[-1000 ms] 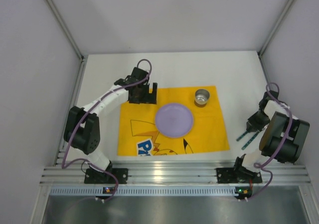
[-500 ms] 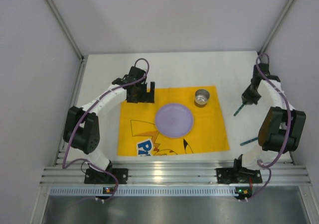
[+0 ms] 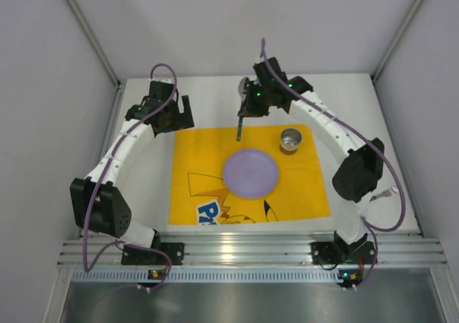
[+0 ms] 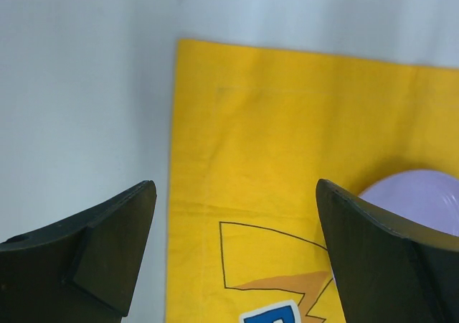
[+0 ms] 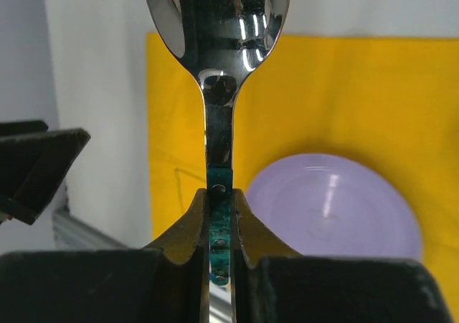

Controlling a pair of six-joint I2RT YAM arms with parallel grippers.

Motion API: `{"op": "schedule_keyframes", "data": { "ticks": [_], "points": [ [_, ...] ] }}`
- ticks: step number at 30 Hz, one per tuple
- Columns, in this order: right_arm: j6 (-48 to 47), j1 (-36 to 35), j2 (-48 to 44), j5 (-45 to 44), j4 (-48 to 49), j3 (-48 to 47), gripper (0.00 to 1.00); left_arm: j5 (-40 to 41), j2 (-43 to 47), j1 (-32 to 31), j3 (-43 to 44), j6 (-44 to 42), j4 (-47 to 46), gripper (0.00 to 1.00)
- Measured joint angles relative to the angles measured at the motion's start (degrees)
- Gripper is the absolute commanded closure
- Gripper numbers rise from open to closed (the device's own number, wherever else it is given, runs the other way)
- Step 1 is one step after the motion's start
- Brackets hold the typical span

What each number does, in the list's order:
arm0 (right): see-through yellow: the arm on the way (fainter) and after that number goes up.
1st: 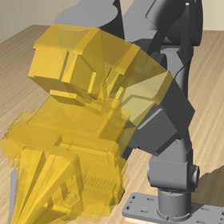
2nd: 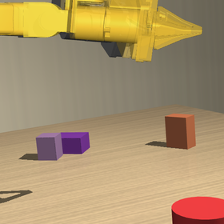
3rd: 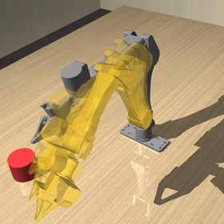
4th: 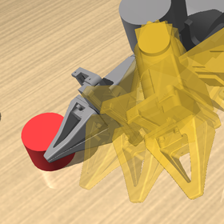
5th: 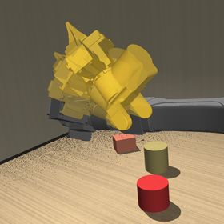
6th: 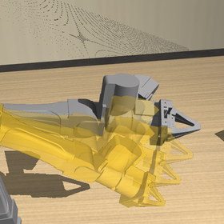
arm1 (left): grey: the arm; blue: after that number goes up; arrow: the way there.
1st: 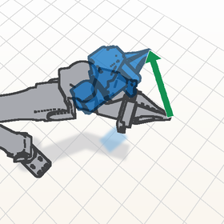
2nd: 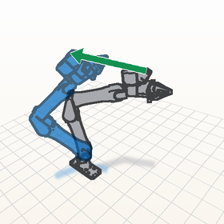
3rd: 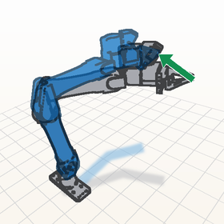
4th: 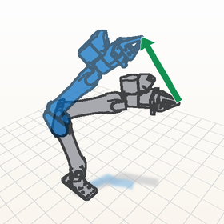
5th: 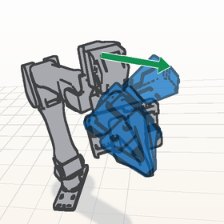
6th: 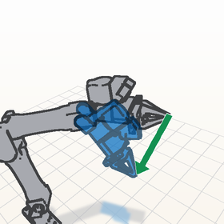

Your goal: Set the dinner table for one person

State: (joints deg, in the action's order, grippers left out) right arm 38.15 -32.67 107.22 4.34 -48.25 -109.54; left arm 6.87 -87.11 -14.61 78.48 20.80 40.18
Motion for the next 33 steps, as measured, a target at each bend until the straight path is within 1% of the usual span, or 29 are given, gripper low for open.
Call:
{"op": "schedule_keyframes", "data": {
  "ticks": [2, 5, 9, 12, 17, 21, 23, 25, 28, 31, 33],
  "points": [
    [1.44, -4.02, 5.22, 5.03, 2.14, -2.84, 1.00, 1.75, 2.93, 2.47, -0.70, 0.52, 0.44, 0.02],
    [4.15, -8.00, 11.98, 11.26, 5.11, -4.59, 1.00, 4.00, 7.50, 5.33, -2.80, 1.55, 1.46, 0.02],
    [8.39, -11.19, 18.60, 17.03, 6.93, -4.59, 1.00, 5.70, 11.82, 6.34, -5.73, 2.36, 2.47, 0.01],
    [10.60, -12.26, 20.70, 18.95, 7.17, -4.52, 1.00, 5.84, 14.08, 6.34, -8.26, 3.19, 3.26, 0.02],
    [10.62, -12.15, 19.91, 19.02, 7.21, -4.02, 1.00, 5.18, 16.79, 6.34, -11.04, 3.78, 4.13, 0.02],
    [5.81, -10.99, 16.02, 16.59, 3.04, -0.96, 1.00, 4.87, 19.17, 6.34, -12.68, 3.78, 4.13, 0.01],
    [2.62, -10.34, 11.19, 13.94, 1.16, 3.96, 1.00, 4.59, 19.47, 6.34, -12.72, 3.78, 3.87, 0.02],
    [-0.28, -9.73, 3.54, 10.91, -0.90, 11.98, 1.00, 4.13, 19.32, 6.34, -12.74, 3.78, 3.52, 0.02],
    [-3.10, -9.07, -7.02, 6.19, -4.81, 20.96, 1.00, 2.75, 18.12, 6.34, -12.74, 3.96, 2.97, 0.02],
    [-5.11, -8.33, -14.78, 2.01, -6.12, 28.04, 1.00, 1.01, 15.54, 6.34, -12.57, 4.24, 2.29, 0.02],
    [-5.79, -7.13, -18.16, 0.31, -7.06, 32.83, 1.00, 0.07, 13.90, 6.34, -12.31, 4.37, 1.86, 0.02]
  ]
}}
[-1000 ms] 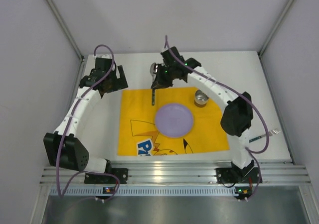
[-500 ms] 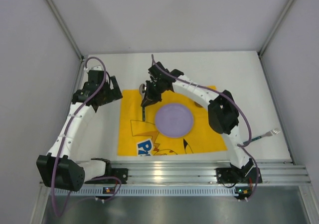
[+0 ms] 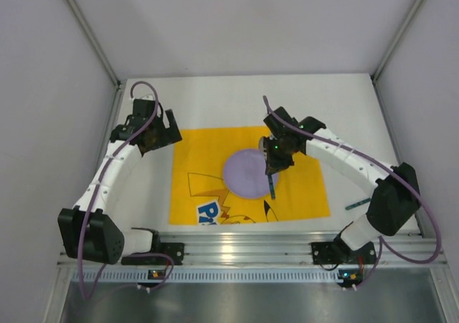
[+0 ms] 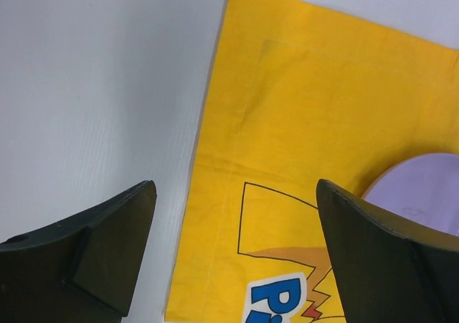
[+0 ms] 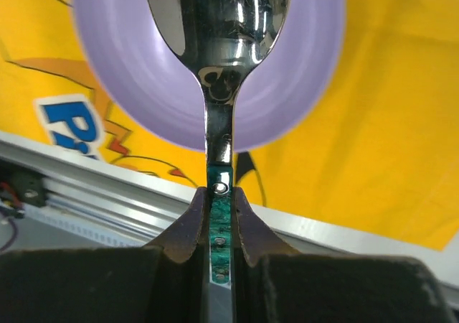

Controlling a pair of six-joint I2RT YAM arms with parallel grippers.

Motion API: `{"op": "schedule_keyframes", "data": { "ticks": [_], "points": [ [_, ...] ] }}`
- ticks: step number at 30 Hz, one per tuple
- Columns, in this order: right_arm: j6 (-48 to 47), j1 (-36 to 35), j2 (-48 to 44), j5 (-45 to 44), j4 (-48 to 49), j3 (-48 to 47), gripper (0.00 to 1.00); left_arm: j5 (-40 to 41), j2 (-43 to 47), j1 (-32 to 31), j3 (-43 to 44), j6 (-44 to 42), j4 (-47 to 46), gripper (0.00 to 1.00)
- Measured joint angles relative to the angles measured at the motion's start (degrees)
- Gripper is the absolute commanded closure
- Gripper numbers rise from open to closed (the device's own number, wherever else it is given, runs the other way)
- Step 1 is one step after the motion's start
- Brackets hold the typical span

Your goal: Set the dinner table for one person

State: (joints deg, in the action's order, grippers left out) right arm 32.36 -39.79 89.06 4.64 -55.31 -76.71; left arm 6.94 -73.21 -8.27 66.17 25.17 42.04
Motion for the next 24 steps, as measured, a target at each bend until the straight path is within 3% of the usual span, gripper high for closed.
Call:
{"op": "schedule_keyframes", "data": {
  "ticks": [8, 15, 23, 24],
  "points": [
    [-2.16, 6.05, -1.75, -2.56, -0.37, 15.50, 1.00, -2.49, -3.06, 0.00, 1.64, 0.35, -1.51, 0.01],
    [-5.90, 12.00, 0.15, -4.42, 0.63, 17.16, 1.00, -3.13, -3.02, 0.00, 1.64, 0.83, -2.01, 0.02],
    [-8.44, 12.22, 5.14, -4.96, 2.93, 17.16, 1.00, -3.08, -1.88, 0.00, 0.42, 1.84, -3.06, 0.02],
    [-8.66, 12.22, 5.64, -5.01, 3.28, 17.14, 0.96, -3.08, -1.79, 0.00, 0.35, 1.92, -3.08, 0.02]
  ]
}}
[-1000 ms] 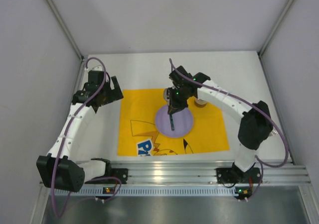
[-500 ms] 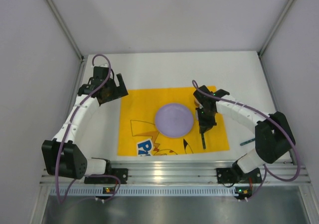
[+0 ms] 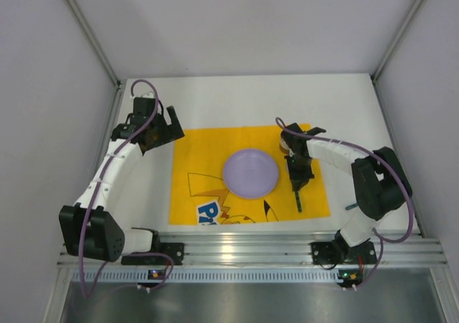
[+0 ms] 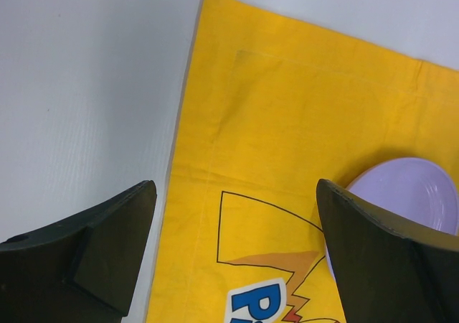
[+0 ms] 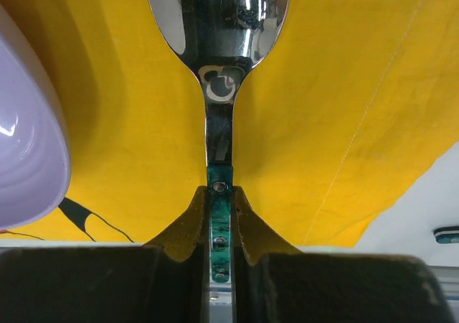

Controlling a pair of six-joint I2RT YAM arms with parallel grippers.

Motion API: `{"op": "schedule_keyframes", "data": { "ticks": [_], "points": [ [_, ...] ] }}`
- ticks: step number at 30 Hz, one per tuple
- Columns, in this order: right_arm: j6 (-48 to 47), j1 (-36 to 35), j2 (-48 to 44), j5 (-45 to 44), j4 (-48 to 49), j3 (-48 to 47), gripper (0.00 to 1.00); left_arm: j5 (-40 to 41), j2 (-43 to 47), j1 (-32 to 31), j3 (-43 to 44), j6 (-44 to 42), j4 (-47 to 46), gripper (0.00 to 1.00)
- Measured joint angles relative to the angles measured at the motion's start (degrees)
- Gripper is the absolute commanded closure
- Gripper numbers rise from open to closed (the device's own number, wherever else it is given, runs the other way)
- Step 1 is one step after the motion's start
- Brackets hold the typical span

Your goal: Set the dinner table for one person

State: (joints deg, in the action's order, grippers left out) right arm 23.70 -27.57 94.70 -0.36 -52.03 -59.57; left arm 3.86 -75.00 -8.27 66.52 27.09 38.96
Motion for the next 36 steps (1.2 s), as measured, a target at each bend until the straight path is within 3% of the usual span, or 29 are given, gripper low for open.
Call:
{"op": "schedule_keyframes", "data": {
  "ticks": [5, 16, 19, 20, 21, 26, 28, 36],
  "points": [
    [-0.11, 0.00, 1.46, -0.52, 0.55, 0.00, 0.67, 0.02, 0.24, 0.00, -0.22, 0.04, -0.22, 0.02],
    [0.26, 0.74, -2.49, -2.03, -3.37, -2.84, 0.45, -0.02, -0.87, 0.00, -0.17, 0.02, -1.07, 0.02],
    [0.94, 5.95, -8.74, -3.02, -4.59, -4.13, 0.24, -0.39, -2.27, 0.00, -0.09, 0.02, -1.77, 0.02],
    [1.16, 9.40, -11.15, -3.76, -4.76, -4.26, 0.07, -0.68, -2.80, 0.00, -0.07, 0.02, -2.14, 0.02],
    [1.53, 13.33, -13.38, -4.11, -4.72, -4.28, 0.03, -1.16, -3.32, -0.02, 0.02, 0.02, -2.32, 0.02],
    [2.47, 36.74, -18.36, -6.91, -4.20, -2.51, 0.03, -4.22, -6.95, -0.24, 1.14, 0.02, -3.50, 0.02],
    [3.23, 42.82, -17.73, -7.61, -4.17, -0.33, 0.02, -5.57, -8.28, -0.66, 1.44, 0.02, -3.98, 0.02],
    [6.32, 54.23, -12.76, -7.82, -2.19, 5.09, 0.04, -10.38, -13.75, -3.69, 5.81, -0.22, -5.22, 0.03]
  ]
}}
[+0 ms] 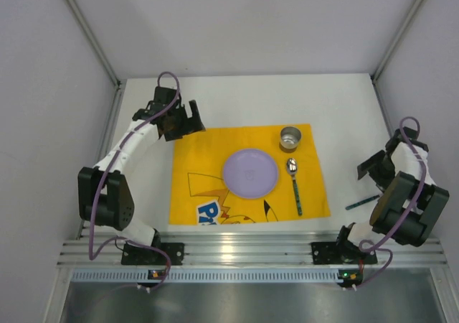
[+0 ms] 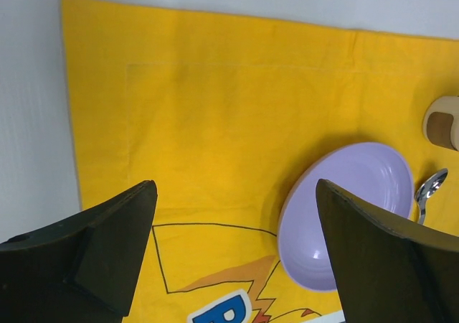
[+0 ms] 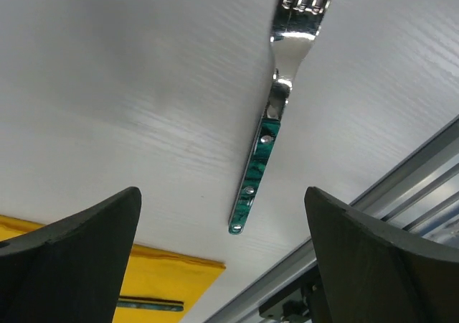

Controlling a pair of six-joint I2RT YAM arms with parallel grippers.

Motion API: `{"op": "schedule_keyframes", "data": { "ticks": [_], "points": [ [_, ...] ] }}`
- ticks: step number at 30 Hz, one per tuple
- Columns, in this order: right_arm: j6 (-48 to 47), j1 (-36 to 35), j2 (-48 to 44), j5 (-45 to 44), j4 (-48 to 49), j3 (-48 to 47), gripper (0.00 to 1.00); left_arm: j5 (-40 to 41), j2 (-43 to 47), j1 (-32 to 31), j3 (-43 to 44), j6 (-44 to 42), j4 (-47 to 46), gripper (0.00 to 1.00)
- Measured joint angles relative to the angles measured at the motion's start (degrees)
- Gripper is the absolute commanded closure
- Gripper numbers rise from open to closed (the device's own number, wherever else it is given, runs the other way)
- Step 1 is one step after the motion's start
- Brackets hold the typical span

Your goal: Set the dinner table for one person

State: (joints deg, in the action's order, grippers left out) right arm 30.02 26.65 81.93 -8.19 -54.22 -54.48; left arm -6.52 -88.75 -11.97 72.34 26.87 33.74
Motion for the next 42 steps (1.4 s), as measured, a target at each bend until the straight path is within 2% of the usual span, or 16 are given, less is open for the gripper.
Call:
{"op": "schedule_keyframes", "data": {
  "ticks": [3, 6, 7, 9, 10, 12, 13, 15, 17, 20, 27, 29, 33, 38, 42],
  "points": [
    [0.98, 4.50, 0.83, 0.72, 2.62, 1.95, 0.07, -0.66, -1.92, -1.05, 2.49, -0.07, -0.04, 0.03],
    [1.60, 6.62, 2.58, 1.14, 4.76, 4.07, 0.18, -1.03, -3.67, -1.81, 4.87, -0.39, 0.15, 0.03],
    [1.81, 6.82, 3.10, 1.40, 5.40, 4.79, 0.27, -1.03, -4.17, -2.01, 5.64, -0.52, 0.17, 0.03],
    [2.38, 6.88, 4.33, 2.45, 7.15, 6.80, 0.39, -0.98, -4.70, -2.19, 6.60, -0.81, 0.28, 0.03],
    [2.80, 6.88, 4.85, 3.15, 7.80, 7.58, 0.49, -0.92, -4.83, -2.23, 6.88, -0.90, 0.39, 0.03],
    [3.30, 6.91, 5.16, 4.94, 8.48, 7.69, 0.58, -0.70, -4.87, -2.25, 7.34, -1.07, 0.76, 0.03],
    [3.17, 6.91, 5.33, 5.07, 8.74, 7.74, 0.67, -0.48, -4.87, -2.23, 7.50, -1.09, 0.85, 0.03],
    [2.86, 6.91, 5.35, 5.01, 8.72, 7.89, 0.76, -0.04, -4.87, -2.23, 7.54, -1.09, 0.94, 0.03],
    [2.45, 6.97, 5.35, 4.57, 8.52, 7.93, 0.88, 0.17, -4.87, -2.23, 7.54, -1.09, 1.14, 0.03],
    [1.70, 7.02, 5.35, 4.39, 8.26, 7.87, 1.00, 0.70, -4.87, -2.23, 7.54, -1.07, 1.16, 0.03],
    [0.44, 6.12, 6.32, 5.99, 7.76, 6.47, 1.00, 2.60, -4.85, -2.23, 7.48, -1.05, 1.33, 0.03],
    [1.01, 3.17, 7.06, 6.99, 8.22, 4.87, 1.00, 3.26, -4.83, -2.23, 7.48, -1.05, 1.53, 0.03],
    [2.58, -9.33, 8.22, 7.89, 7.98, -5.29, 1.00, 4.72, -4.31, -2.23, 7.48, -1.05, 2.71, 0.02],
    [5.57, -32.37, 12.13, 7.54, 8.11, -26.77, 1.00, 10.05, -1.07, -2.16, 7.48, -1.09, 4.83, 0.01],
    [7.74, -49.55, 19.10, 10.47, 8.02, -42.12, 1.00, 13.35, 3.28, -1.53, 6.67, -1.09, 5.97, 0.02]
  ]
}}
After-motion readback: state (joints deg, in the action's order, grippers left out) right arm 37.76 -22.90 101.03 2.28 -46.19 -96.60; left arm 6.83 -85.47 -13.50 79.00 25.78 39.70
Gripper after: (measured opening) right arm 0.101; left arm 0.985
